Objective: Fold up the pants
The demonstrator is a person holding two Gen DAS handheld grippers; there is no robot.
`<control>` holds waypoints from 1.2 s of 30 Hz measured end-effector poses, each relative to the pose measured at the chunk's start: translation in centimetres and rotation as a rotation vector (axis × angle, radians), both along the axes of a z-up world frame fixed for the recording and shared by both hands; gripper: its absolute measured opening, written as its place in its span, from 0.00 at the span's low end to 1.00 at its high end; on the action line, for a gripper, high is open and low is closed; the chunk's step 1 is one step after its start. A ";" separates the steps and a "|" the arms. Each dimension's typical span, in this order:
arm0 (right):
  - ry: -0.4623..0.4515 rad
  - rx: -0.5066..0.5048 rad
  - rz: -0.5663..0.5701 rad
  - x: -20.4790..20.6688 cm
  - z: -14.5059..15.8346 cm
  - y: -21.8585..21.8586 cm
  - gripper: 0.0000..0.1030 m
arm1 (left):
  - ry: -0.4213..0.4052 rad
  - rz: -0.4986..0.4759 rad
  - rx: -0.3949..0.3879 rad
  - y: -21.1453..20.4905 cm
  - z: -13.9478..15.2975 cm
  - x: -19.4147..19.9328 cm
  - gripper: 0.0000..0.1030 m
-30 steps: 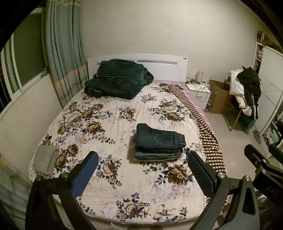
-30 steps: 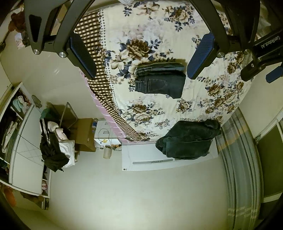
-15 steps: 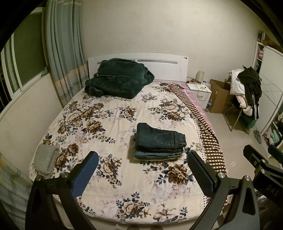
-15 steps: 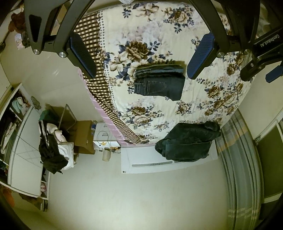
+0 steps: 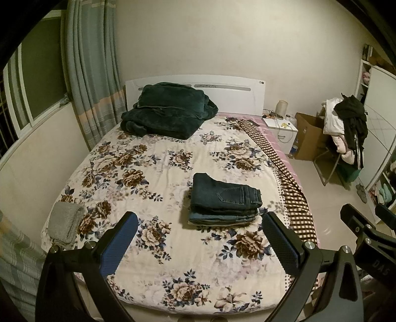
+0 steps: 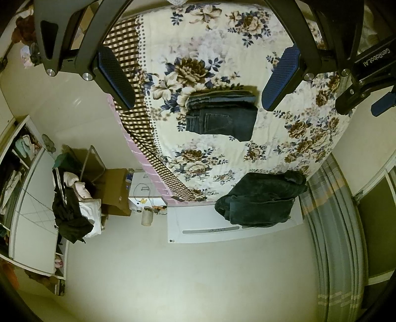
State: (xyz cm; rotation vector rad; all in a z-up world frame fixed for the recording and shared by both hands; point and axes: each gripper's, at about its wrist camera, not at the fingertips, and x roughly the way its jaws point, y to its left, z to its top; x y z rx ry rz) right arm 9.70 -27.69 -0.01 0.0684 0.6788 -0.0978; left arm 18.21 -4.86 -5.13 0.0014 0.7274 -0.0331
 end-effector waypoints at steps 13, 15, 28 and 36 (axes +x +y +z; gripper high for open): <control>0.002 -0.001 0.003 0.1 0.1 0.1 1.00 | 0.000 0.002 0.001 0.2 0.0 0.0 0.99; 0.002 0.000 0.005 0.2 0.1 0.1 1.00 | -0.001 0.002 0.003 0.2 0.0 0.0 0.99; 0.002 0.000 0.012 0.6 0.3 -0.2 1.00 | -0.007 0.004 0.007 0.6 0.1 -0.4 0.99; 0.002 0.001 0.013 0.7 0.3 -0.3 1.00 | -0.010 0.009 0.005 0.6 0.1 -0.4 0.99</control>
